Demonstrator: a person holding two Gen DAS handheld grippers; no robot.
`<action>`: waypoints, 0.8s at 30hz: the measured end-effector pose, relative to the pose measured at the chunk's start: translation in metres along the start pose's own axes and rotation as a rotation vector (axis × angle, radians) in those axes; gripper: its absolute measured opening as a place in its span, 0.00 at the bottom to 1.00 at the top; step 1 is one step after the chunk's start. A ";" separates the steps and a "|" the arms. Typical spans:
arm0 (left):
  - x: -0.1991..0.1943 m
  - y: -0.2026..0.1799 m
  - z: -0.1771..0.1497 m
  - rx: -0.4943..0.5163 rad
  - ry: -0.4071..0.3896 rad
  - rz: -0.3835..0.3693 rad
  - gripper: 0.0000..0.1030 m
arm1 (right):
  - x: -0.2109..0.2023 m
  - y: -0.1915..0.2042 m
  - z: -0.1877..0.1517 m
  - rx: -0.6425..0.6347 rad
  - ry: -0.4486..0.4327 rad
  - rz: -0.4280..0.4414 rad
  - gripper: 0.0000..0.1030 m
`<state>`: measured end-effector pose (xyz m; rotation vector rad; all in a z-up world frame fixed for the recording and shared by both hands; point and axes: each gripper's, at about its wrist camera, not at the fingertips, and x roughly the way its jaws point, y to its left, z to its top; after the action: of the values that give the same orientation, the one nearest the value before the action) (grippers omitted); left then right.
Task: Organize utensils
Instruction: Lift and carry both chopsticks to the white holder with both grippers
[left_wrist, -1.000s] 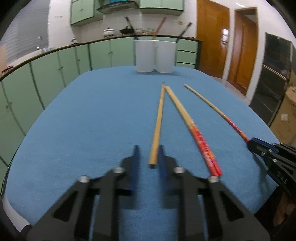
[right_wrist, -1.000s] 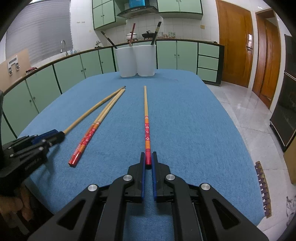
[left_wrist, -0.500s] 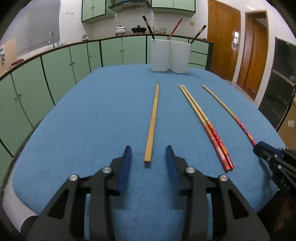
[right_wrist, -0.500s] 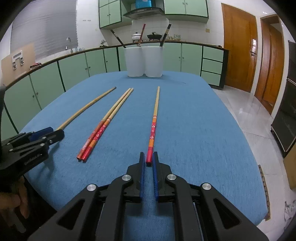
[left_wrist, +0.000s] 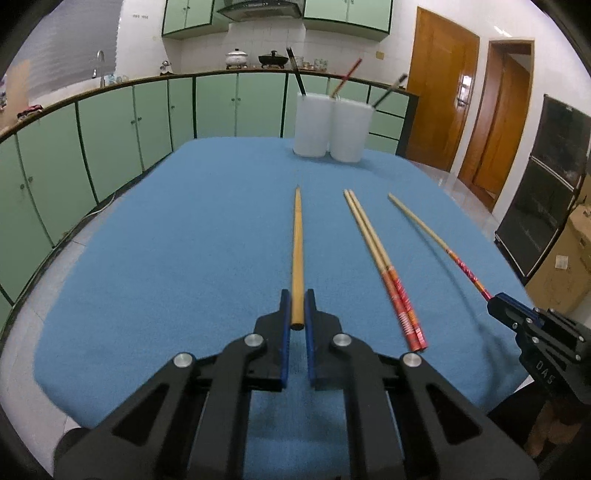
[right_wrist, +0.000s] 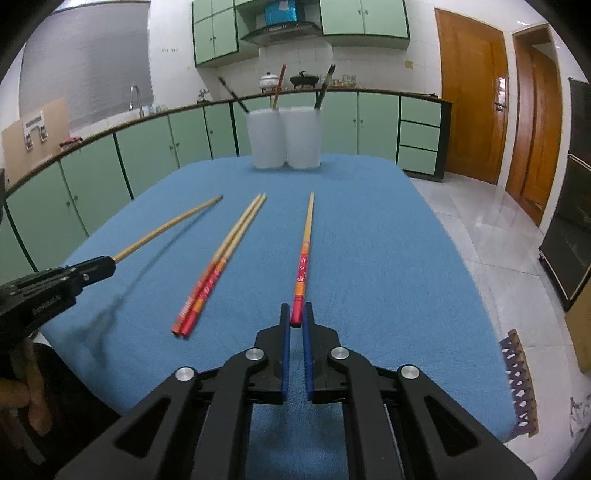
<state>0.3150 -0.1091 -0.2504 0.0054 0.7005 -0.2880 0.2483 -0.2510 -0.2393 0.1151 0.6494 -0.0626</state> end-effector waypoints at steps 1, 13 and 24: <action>-0.008 -0.001 0.006 0.001 -0.005 0.000 0.06 | -0.006 0.000 0.004 -0.001 -0.006 0.002 0.06; -0.073 -0.009 0.057 0.046 -0.074 -0.025 0.06 | -0.068 0.010 0.065 -0.094 -0.062 0.031 0.06; -0.093 -0.013 0.090 0.087 -0.112 -0.048 0.06 | -0.067 0.016 0.115 -0.147 -0.009 0.050 0.06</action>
<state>0.3007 -0.1063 -0.1213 0.0552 0.5772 -0.3624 0.2656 -0.2478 -0.1064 -0.0107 0.6399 0.0329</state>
